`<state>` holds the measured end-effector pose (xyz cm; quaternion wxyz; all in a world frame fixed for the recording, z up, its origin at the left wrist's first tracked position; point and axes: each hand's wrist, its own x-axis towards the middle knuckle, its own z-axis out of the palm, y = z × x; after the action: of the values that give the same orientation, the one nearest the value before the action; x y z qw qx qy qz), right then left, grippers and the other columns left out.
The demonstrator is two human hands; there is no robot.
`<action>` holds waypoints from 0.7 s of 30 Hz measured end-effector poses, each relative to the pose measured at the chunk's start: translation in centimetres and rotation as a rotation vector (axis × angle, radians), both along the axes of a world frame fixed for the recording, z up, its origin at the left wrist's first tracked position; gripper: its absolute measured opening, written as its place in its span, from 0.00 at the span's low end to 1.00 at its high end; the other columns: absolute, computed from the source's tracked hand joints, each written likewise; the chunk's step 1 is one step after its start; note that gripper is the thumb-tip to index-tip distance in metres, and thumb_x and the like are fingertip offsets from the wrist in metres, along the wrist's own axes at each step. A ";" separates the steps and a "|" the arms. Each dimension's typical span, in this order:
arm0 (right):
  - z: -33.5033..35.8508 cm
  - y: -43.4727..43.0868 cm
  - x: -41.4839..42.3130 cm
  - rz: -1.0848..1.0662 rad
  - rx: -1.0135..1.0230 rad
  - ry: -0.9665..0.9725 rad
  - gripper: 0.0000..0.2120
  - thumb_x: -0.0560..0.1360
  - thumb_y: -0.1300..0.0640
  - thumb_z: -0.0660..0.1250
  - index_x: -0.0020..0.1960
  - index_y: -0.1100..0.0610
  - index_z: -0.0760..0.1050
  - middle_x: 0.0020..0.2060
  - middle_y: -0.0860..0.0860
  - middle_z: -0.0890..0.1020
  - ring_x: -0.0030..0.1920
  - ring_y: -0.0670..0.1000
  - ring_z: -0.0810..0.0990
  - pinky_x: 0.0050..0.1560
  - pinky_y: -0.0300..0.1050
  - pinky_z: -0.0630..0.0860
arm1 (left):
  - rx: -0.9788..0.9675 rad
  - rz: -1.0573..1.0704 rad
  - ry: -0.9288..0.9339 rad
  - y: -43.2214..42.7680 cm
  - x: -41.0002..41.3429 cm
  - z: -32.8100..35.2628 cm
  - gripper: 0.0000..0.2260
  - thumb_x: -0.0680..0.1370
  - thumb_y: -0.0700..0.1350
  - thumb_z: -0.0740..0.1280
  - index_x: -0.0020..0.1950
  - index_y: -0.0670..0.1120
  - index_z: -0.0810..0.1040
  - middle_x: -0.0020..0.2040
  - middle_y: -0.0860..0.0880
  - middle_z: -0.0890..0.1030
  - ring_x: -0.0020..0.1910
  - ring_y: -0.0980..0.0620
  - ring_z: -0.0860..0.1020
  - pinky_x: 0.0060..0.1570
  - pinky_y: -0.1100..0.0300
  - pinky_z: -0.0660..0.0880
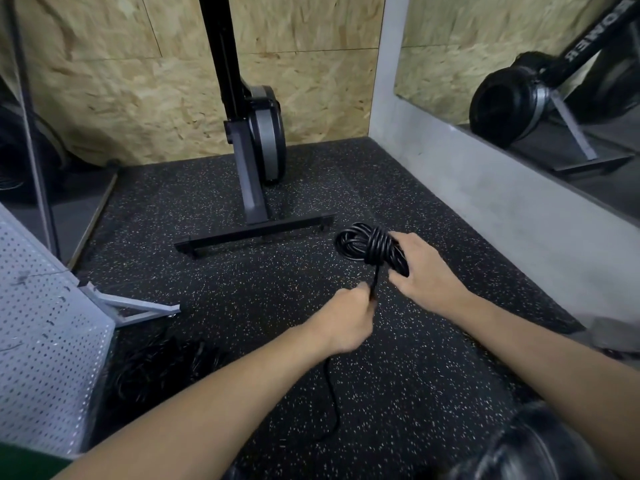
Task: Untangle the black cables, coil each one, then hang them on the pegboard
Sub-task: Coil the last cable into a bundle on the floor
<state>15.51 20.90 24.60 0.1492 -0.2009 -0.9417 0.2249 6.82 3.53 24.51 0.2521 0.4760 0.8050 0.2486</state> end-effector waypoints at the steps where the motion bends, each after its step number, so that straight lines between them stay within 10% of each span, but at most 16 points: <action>1: -0.4 0.3 0.0 0.009 0.045 -0.064 0.30 0.77 0.61 0.71 0.77 0.56 0.66 0.61 0.52 0.75 0.62 0.54 0.75 0.65 0.49 0.72 | 0.004 -0.018 0.071 0.0 0.1 0.5 0.09 0.88 0.43 0.57 0.61 0.40 0.74 0.56 0.39 0.80 0.38 0.49 0.77 0.33 0.59 0.72; 8: -0.5 -1.1 -0.2 0.268 0.123 -0.301 0.19 0.78 0.60 0.72 0.67 0.50 0.73 0.56 0.49 0.72 0.52 0.51 0.77 0.54 0.50 0.77 | 0.119 -0.229 0.595 -0.6 -1.8 4.5 0.09 0.85 0.50 0.64 0.55 0.46 0.79 0.49 0.48 0.83 0.47 0.46 0.82 0.48 0.49 0.80; 13: 0.9 -3.8 0.4 0.456 -0.010 -0.360 0.14 0.77 0.61 0.71 0.53 0.46 0.70 0.51 0.41 0.72 0.46 0.42 0.77 0.44 0.32 0.71 | 0.275 -0.165 0.276 -1.5 -5.1 5.5 0.15 0.68 0.56 0.82 0.40 0.52 0.78 0.37 0.56 0.81 0.40 0.55 0.79 0.41 0.54 0.76; 21: 4.2 -7.6 1.9 0.486 -0.211 -0.121 0.15 0.74 0.62 0.73 0.52 0.51 0.69 0.42 0.46 0.78 0.38 0.47 0.78 0.37 0.48 0.76 | 0.334 -0.077 -0.328 -3.7 -9.5 3.6 0.12 0.70 0.54 0.82 0.42 0.47 0.87 0.42 0.37 0.84 0.40 0.48 0.79 0.46 0.53 0.74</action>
<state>17.36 13.29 28.82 0.0125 0.0037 -0.9409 0.3384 -2.66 -0.13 28.14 0.3066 0.4949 0.6823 0.4422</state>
